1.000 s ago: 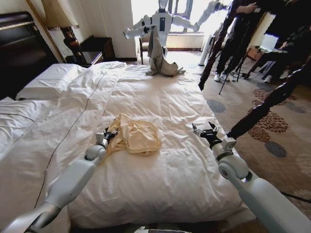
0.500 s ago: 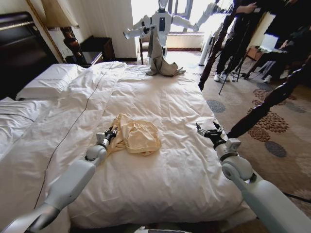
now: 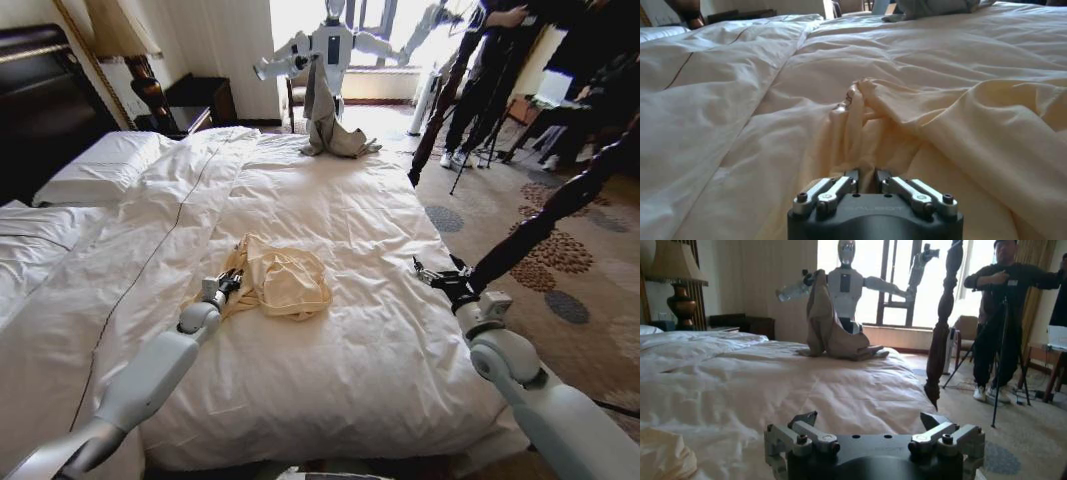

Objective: Pick up the clothes from the bed and hang them on the clothes hanger.

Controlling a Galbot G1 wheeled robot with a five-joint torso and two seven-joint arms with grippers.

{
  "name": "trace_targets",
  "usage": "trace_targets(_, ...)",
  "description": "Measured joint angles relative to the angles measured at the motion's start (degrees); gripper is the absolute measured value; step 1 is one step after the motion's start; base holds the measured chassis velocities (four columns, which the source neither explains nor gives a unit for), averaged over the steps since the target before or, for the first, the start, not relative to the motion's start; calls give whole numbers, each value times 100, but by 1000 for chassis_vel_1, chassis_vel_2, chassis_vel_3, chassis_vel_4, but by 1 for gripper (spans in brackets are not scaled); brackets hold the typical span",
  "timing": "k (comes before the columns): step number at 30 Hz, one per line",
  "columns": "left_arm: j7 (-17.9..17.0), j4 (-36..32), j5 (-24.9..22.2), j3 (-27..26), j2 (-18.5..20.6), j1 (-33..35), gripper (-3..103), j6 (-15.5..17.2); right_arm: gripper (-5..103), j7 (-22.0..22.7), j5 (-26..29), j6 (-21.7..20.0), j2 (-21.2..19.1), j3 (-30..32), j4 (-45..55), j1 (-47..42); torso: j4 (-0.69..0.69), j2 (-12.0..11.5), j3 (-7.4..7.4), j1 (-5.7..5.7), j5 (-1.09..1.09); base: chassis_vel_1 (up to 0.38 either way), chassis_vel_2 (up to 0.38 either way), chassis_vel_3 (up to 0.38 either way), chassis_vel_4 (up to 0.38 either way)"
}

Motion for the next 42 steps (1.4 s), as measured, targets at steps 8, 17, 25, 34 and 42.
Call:
trace_targets(8, -4, -11, 39, -45, 15, 22, 0, -34, 100, 0, -7, 0, -4, -21, 43, -39, 0, 0, 0, 0, 0, 0, 0, 0, 0)
trace_targets(17, -55, -186, 44, -195, 36, 58, 0, -133, 100, 0, 1, 2, -74, 56, 82, -102, 0, 0, 0, 1, -1, 0, 0, 0, 0)
trace_targets(25, -140, -1329, -159, -1176, 501, 423, 0, -125, 100, -6, 65, 2, -128, 176, 133, -91, 1, 0, 0, 1, 0, 0, 0, 0, 0)
trace_targets(34, -114, -3132, -979, -2708, 1557, 1420, 0, 45, 100, -6, 151, -23, -113, 59, 299, 95, 2, 0, 0, 0, 0, 0, 0, 0, 0)
trace_targets(42, -626, -3904, -2048, -3419, 2464, 1060, 0, 73, 100, 31, 270, -77, -225, -45, 411, 317, 0, 0, 0, 1, 2, 0, 0, 0, 0)
